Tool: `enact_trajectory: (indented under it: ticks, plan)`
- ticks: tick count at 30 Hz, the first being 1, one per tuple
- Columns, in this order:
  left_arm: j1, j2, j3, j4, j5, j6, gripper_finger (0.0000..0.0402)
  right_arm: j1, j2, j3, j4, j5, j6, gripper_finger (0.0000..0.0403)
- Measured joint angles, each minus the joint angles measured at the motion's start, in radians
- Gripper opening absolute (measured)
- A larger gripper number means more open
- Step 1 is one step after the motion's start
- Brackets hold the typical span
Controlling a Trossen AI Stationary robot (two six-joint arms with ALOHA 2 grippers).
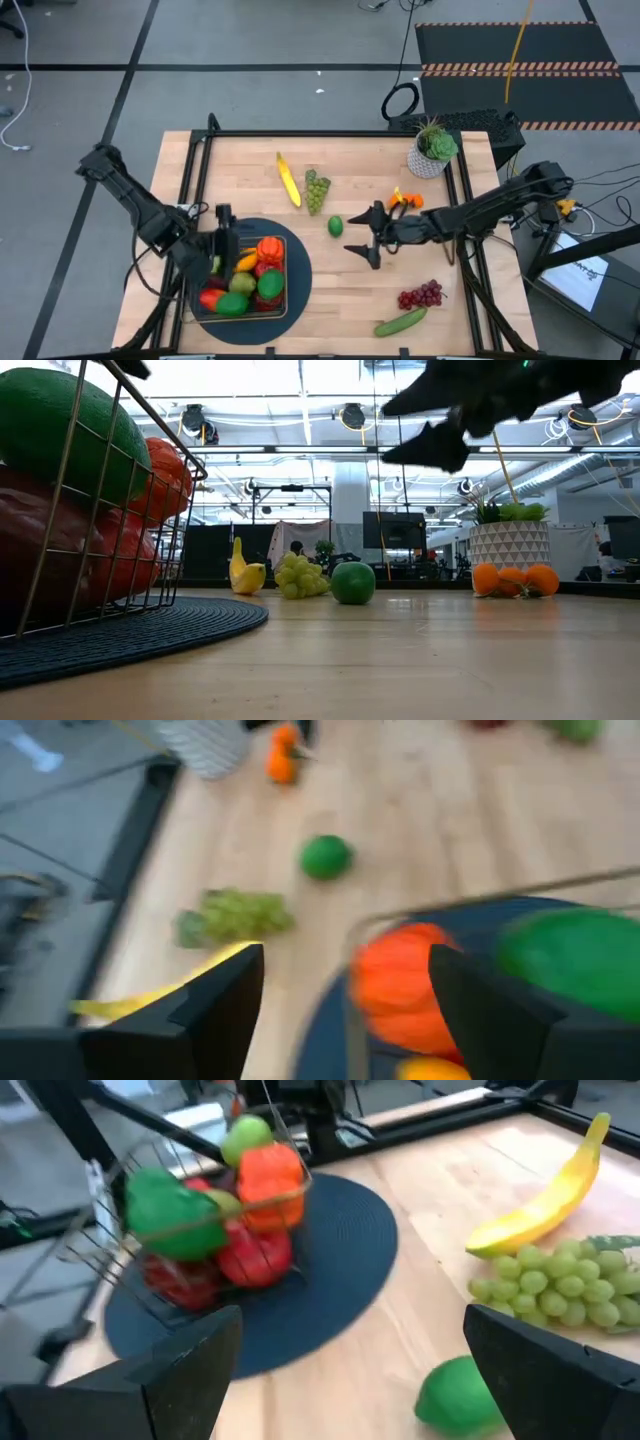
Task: Build produce basket
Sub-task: Put the lime into the gold wire basket
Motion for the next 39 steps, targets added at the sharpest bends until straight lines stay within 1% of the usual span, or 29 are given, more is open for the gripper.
enact_trajectory:
  ticks: [6,8,11,14,18,20,24,28,32,36,39]
  plan:
    - [0.148,-0.051,0.0,0.037,-0.012,0.131,0.0253,-0.025,0.158,0.0,0.078,0.029,-0.094,0.0375]
    - [0.185,-0.052,0.0,0.059,-0.009,0.144,0.0247,-0.04,0.207,0.0,0.12,0.031,-0.118,0.0375]
    - [0.22,-0.051,0.0,0.082,-0.001,0.135,0.0241,-0.061,0.268,0.0,0.161,0.066,-0.116,0.0375]
    - [0.232,-0.051,-0.017,0.098,0.0,0.094,0.0236,-0.081,0.31,0.0,0.19,0.08,-0.089,0.0375]
    - [0.235,-0.049,-0.036,0.114,-0.001,0.087,0.0235,-0.095,0.367,0.0,0.216,0.082,-0.063,0.0375]
    - [0.235,-0.05,-0.038,0.119,-0.001,0.076,0.0234,-0.099,0.394,0.0,0.235,0.1,-0.067,0.0375]
    - [0.235,-0.05,-0.039,0.128,-0.001,0.073,0.0232,-0.099,0.453,0.0,0.322,0.122,-0.089,0.0375]
    - [0.235,-0.049,-0.039,0.131,-0.001,0.073,0.0232,-0.099,0.49,0.001,0.388,0.145,-0.067,0.0375]
    - [0.235,-0.05,-0.039,0.131,-0.001,0.078,0.0232,-0.099,0.506,0.0,0.379,0.2,-0.051,0.0375]
    - [0.235,-0.05,-0.039,0.132,-0.001,0.081,0.0232,-0.099,0.506,0.0,0.344,0.212,-0.055,0.0375]
    - [0.235,-0.05,-0.039,0.131,-0.001,0.084,0.0231,-0.099,0.506,0.0,0.332,0.211,-0.089,0.0375]
